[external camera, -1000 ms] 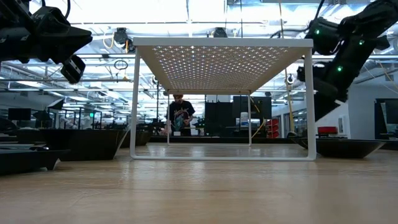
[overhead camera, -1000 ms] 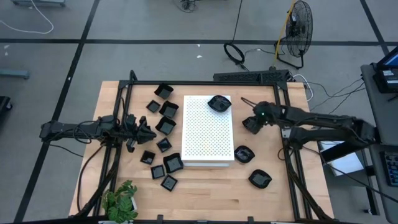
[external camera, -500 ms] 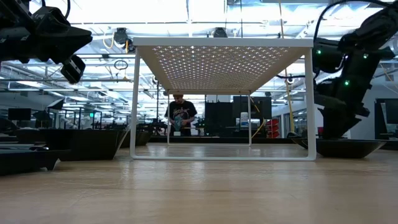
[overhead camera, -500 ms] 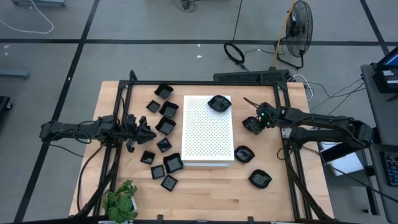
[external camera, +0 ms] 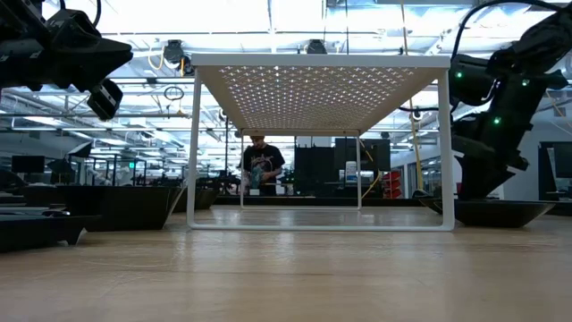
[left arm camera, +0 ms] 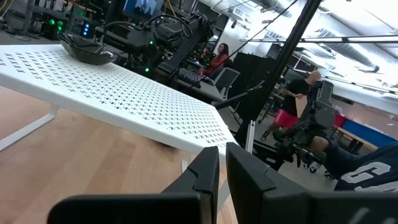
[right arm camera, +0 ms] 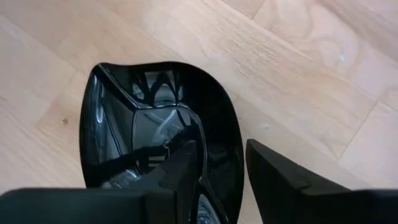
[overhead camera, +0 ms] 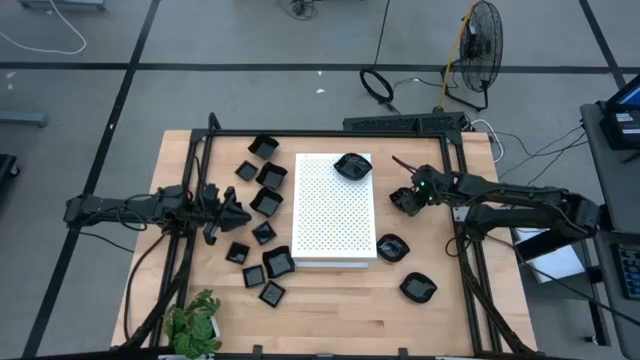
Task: Pick & Place Mini shaped plates
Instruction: Stack the black leaf shaped plate on top of the other black leaf shaped plates on the shelf
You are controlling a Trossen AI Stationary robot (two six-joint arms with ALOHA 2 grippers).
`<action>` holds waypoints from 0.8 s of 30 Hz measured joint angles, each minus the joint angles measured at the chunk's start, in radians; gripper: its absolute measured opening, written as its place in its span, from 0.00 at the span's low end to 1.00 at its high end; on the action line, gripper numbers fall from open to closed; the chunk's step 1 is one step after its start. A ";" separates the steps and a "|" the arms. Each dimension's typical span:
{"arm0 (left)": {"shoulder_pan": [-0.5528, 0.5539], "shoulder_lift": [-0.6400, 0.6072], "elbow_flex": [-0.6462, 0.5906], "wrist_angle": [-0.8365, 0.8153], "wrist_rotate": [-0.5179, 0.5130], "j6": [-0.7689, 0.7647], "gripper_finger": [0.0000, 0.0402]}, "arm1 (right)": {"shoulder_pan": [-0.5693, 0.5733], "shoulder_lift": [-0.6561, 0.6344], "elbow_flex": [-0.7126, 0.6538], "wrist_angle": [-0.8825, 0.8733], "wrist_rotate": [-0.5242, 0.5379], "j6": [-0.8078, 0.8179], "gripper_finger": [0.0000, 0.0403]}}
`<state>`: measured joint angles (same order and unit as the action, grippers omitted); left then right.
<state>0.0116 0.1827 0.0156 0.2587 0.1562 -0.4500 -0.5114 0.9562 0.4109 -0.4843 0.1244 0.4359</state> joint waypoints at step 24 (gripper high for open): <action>0.000 0.000 0.000 0.000 0.000 0.000 0.08 | 0.000 0.000 -0.037 0.206 0.004 -0.066 0.00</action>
<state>0.0114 0.1828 0.0158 0.2588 0.1562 -0.4500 -0.5114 0.9558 0.3737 -0.2781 0.1283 0.3698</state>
